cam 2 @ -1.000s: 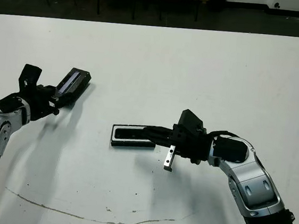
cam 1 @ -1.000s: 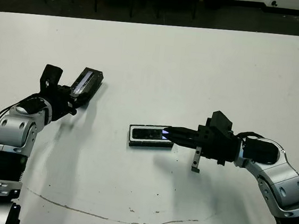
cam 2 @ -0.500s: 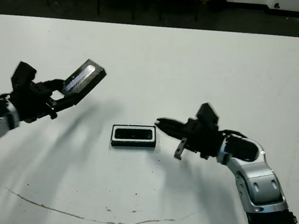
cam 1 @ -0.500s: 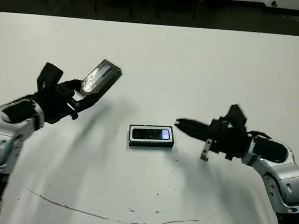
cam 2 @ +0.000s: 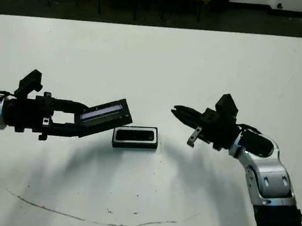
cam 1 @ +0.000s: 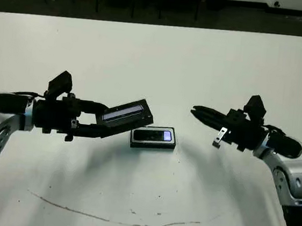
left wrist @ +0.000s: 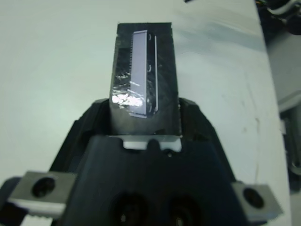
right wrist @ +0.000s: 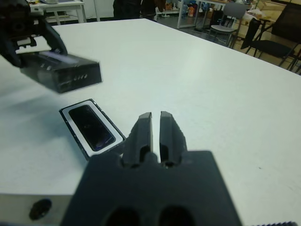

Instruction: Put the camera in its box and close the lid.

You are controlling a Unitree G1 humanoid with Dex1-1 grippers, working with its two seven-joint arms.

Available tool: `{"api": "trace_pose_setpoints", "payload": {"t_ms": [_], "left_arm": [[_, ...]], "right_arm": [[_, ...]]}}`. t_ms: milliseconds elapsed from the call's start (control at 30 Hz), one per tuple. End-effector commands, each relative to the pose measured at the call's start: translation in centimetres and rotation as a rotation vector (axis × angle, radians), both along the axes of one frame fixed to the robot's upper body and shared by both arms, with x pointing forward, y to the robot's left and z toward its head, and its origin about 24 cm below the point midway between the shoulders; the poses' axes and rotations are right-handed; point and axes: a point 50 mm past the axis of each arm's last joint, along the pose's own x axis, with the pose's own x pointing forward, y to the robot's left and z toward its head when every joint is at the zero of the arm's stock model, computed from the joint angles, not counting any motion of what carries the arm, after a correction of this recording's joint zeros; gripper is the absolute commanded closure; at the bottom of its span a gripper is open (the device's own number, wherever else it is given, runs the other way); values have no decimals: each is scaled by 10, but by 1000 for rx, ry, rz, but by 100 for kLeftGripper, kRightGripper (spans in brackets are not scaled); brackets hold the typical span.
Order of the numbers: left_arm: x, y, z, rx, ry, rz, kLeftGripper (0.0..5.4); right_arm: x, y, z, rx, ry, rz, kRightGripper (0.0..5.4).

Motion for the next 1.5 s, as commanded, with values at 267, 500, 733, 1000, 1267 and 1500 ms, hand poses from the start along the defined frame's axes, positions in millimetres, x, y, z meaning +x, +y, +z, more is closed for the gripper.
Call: {"api": "trace_pose_setpoints", "payload": {"t_ms": [267, 500, 733, 1000, 1267, 1500], "left_arm": [[17, -4, -14, 7, 10, 1, 279], [23, -9, -19, 5, -9, 30, 279], [26, -15, -16, 27, -49, 49, 279], [28, -20, -19, 47, -32, 9, 279], [38, -28, -31, 122, 15, -48, 279], [45, -32, -46, 143, 42, -51, 279]], "right_arm": [[4, -3, 0, -50, -10, -18, 540], [4, -4, 0, -38, -6, -18, 540], [3, -4, -2, -47, 3, -31, 540], [3, -4, -4, -44, 1, -28, 540], [3, -5, -5, -28, -10, -20, 540], [2, -6, -5, -30, 1, -31, 540]]}}
